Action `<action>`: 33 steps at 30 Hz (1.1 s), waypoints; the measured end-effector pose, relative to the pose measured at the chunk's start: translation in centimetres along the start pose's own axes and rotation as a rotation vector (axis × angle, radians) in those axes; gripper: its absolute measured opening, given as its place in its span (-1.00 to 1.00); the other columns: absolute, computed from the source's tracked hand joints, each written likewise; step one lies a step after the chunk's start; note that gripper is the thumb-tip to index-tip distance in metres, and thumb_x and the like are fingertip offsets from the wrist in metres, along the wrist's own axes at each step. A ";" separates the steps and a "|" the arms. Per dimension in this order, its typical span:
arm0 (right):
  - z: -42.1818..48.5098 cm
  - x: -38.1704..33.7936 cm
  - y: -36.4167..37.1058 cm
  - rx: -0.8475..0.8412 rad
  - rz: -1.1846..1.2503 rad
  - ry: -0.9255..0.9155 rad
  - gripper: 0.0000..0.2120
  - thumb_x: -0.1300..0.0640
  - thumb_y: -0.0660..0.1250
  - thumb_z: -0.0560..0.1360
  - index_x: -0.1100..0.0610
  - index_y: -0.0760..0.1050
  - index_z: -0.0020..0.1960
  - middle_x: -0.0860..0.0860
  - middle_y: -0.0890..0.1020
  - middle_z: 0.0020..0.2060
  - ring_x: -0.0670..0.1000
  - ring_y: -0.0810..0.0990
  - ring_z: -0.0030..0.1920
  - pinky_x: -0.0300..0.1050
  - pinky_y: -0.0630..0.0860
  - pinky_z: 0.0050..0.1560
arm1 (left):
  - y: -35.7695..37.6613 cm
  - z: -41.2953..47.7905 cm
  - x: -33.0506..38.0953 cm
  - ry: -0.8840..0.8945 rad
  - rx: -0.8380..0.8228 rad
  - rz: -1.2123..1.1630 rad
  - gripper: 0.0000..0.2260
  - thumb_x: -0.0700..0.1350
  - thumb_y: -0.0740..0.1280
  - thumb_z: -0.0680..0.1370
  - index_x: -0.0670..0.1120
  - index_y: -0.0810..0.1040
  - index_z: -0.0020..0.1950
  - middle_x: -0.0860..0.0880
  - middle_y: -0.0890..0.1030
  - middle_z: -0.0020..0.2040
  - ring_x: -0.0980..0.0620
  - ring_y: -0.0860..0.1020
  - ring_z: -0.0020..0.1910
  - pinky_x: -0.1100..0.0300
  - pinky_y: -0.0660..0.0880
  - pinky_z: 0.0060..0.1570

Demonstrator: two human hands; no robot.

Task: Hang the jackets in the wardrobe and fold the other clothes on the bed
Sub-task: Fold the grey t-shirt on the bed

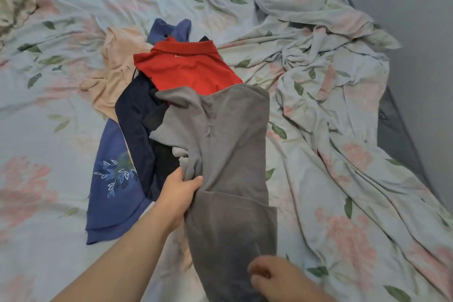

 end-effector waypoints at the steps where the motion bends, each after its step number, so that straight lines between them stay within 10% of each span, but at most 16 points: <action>1: 0.2 -0.9 -1.5 0.145 0.009 -0.047 -0.83 -0.03 0.29 0.52 -0.14 0.59 0.08 -0.20 0.62 -0.02 -0.26 0.57 0.05 -0.54 0.35 0.00 | 0.3 -0.8 0.2 0.037 -0.039 0.071 -0.71 -0.25 0.32 0.58 0.16 0.59 0.06 0.15 0.71 -0.03 0.13 0.66 -0.04 0.16 0.55 -0.05; 8: -3.1 -15.9 -12.5 0.741 -0.009 -0.581 -0.50 0.38 0.19 0.52 0.07 0.45 0.41 0.00 0.49 0.27 -0.17 0.39 0.23 -0.53 0.17 0.24 | 1.3 -9.2 3.2 0.304 -0.322 0.484 -0.82 -0.26 0.28 0.48 0.01 0.54 -0.22 0.10 0.58 -0.31 0.25 0.47 -0.31 0.33 0.42 -0.26; 13: -5.5 -23.4 -10.1 0.184 -0.234 -0.629 -0.22 0.53 0.07 0.37 0.01 0.35 0.49 0.05 0.17 0.57 -0.04 0.07 0.54 -0.28 -0.01 0.46 | -1.1 -17.0 7.8 0.492 -0.421 0.656 -0.60 -0.37 0.27 0.55 0.12 0.46 -0.30 0.23 0.51 -0.28 0.28 0.43 -0.27 0.34 0.37 -0.23; 17: -10.2 -25.7 -7.8 -0.050 -0.067 -0.492 -0.48 0.46 0.18 0.39 0.07 0.60 0.22 -0.11 0.68 0.01 -0.24 0.53 0.02 -0.35 0.47 0.06 | -5.4 -22.8 14.7 0.504 -0.364 0.576 -0.65 -0.44 0.26 0.54 -0.01 0.66 -0.12 0.08 0.65 -0.10 0.16 0.61 -0.10 0.25 0.51 -0.11; 19: -13.3 -27.3 -7.2 -0.109 0.121 -0.470 -0.57 0.35 0.24 0.35 0.00 0.61 0.10 -0.03 0.54 -0.27 -0.11 0.45 -0.20 -0.23 0.38 -0.15 | -7.4 -25.4 18.1 0.446 -0.361 0.430 -0.65 -0.48 0.26 0.52 -0.08 0.70 0.00 -0.03 0.69 -0.04 0.04 0.68 -0.07 0.22 0.59 -0.16; 22: -18.3 -30.9 -7.5 -0.122 0.305 -0.513 -0.75 0.19 0.33 0.40 0.03 0.66 0.04 0.23 0.54 -0.17 0.08 0.43 -0.12 0.08 0.38 -0.06 | -10.7 -28.7 23.1 0.427 -0.232 0.290 -0.53 -0.49 0.29 0.49 0.06 0.73 0.04 0.01 0.72 0.00 0.01 0.67 0.03 0.20 0.60 -0.08; 25: -22.9 -34.8 -7.5 0.039 0.187 -0.582 -0.62 0.07 0.35 0.40 0.35 0.58 0.06 0.09 0.51 -0.16 0.01 0.47 -0.11 0.06 0.41 -0.04 | -13.9 -32.3 27.7 0.458 -0.116 0.185 -0.51 -0.50 0.30 0.46 0.10 0.72 -0.03 0.04 0.73 -0.05 0.07 0.67 -0.01 0.28 0.57 -0.14; 33: -36.3 -46.4 -11.7 0.519 0.402 -0.801 -0.79 -0.01 0.29 0.45 0.15 0.55 -0.14 0.00 0.54 -0.24 -0.03 0.48 -0.17 -0.05 0.37 -0.10 | -19.6 -43.9 39.9 0.690 -0.239 0.154 -0.72 -0.14 0.37 0.27 -0.10 0.67 -0.04 -0.28 0.62 -0.13 -0.07 0.58 -0.15 0.05 0.47 -0.13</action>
Point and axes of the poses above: each hand's wrist, its own z-axis towards the middle knuckle, its own y-axis out of the palm, x = y × z, the point moved 8 cm from there along z, towards the middle knuckle
